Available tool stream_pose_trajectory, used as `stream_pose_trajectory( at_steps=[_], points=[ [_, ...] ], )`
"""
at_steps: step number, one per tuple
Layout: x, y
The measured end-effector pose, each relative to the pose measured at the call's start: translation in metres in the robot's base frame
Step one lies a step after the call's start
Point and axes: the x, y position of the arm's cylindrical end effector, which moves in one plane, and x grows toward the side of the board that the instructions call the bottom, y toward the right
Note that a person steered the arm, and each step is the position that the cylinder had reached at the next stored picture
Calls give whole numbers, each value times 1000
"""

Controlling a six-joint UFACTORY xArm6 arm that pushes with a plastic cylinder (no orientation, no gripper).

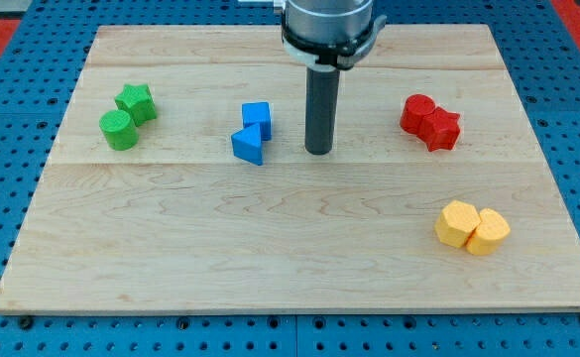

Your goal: Push the red blocks towards the yellow blocks

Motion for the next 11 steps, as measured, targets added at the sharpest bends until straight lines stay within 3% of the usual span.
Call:
stream_pose_trajectory(
  at_steps=[3,6,8,10,11],
  points=[
    [-30,-22],
    [-78,35],
    [-78,112],
    [-26,137],
    [-26,158]
  ],
)
